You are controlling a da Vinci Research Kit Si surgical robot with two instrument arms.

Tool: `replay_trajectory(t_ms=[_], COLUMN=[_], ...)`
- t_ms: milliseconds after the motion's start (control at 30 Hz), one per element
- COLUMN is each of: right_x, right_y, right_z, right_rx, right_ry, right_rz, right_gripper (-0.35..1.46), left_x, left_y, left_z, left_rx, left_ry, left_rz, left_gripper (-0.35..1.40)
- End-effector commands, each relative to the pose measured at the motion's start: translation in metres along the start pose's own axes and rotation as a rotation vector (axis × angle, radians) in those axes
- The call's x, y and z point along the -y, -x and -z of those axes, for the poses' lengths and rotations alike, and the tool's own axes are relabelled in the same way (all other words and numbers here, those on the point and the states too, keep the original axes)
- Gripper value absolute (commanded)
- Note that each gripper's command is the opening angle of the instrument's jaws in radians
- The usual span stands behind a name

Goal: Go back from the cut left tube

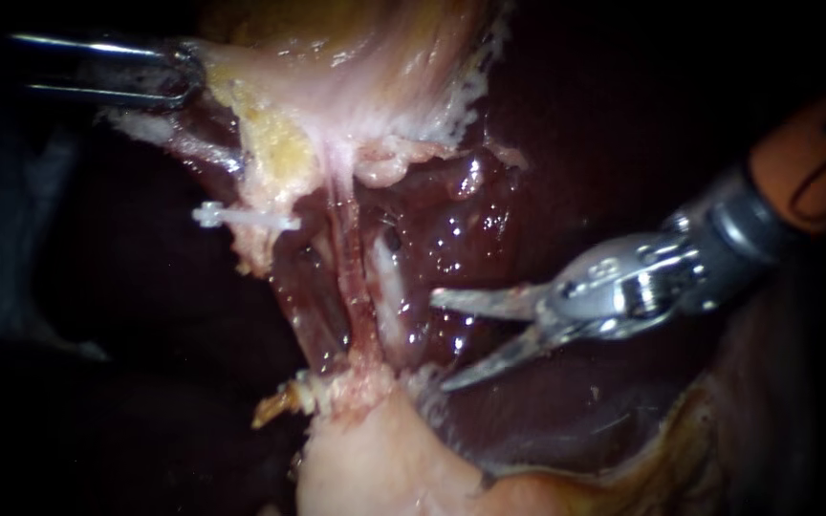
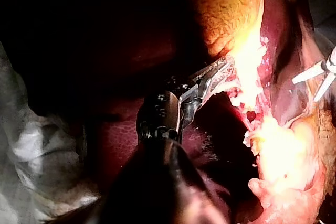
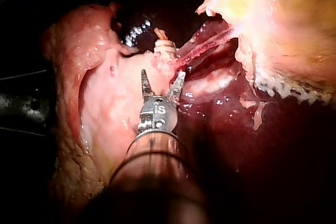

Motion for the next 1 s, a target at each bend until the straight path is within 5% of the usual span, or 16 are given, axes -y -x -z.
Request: replay_trajectory(t_ms=[33, 233, 500, 1000], right_x=[-0.0004, -0.0014, -0.0013, -0.0014], right_y=[0.0004, 0.0019, 0.0019, 0.0021], right_z=[0.0007, 0.0023, 0.0024, 0.0025], right_rx=[0.003, 0.007, 0.007, 0.007], right_ry=[0.001, -0.025, -0.027, -0.027], right_rz=[-0.007, -0.008, -0.004, -0.004], right_gripper=[1.43, 1.43, 1.43, 1.43], left_x=[0.0000, 0.0000, 0.0001, 0.0008], left_y=[0.0000, 0.0000, 0.0001, 0.0013], left_z=[0.0000, -0.0001, -0.0004, -0.0057], left_rx=[-0.001, -0.001, -0.002, -0.003], left_ry=[-0.001, -0.001, -0.002, 0.000], left_rz=[-0.001, -0.001, -0.002, -0.010], left_gripper=[-0.35, -0.35, -0.35, -0.35])
